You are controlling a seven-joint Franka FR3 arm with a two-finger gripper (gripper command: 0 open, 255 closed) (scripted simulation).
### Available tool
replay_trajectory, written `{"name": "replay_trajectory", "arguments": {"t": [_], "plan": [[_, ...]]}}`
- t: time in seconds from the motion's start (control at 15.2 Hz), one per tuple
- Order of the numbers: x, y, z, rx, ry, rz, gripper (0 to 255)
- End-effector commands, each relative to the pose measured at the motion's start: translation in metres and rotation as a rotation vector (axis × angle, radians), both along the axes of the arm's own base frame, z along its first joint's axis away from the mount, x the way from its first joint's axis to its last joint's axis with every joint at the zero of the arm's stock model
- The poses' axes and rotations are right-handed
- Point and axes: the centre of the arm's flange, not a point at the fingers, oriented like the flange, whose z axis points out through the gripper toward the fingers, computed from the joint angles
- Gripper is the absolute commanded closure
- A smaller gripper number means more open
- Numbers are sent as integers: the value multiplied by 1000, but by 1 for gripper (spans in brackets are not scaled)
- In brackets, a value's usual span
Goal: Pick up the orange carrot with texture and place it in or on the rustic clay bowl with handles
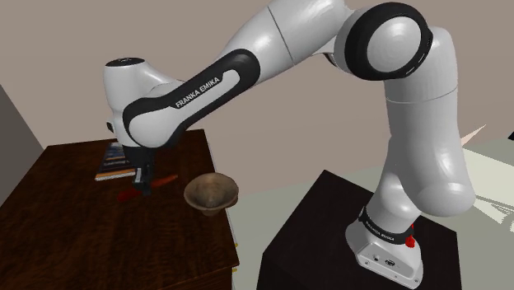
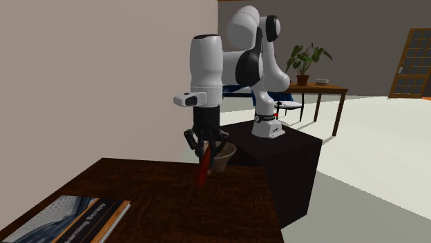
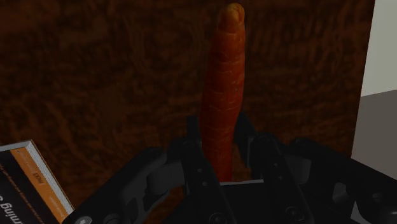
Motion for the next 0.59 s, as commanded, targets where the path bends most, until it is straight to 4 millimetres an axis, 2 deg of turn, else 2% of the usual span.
{"name": "replay_trajectory", "arguments": {"t": [0.0,0.26,0.53], "plan": [[0,-1,11,0,0,0,255],[0,-1,28,0,0,0,255],[-33,-43,26,0,0,0,255]]}}
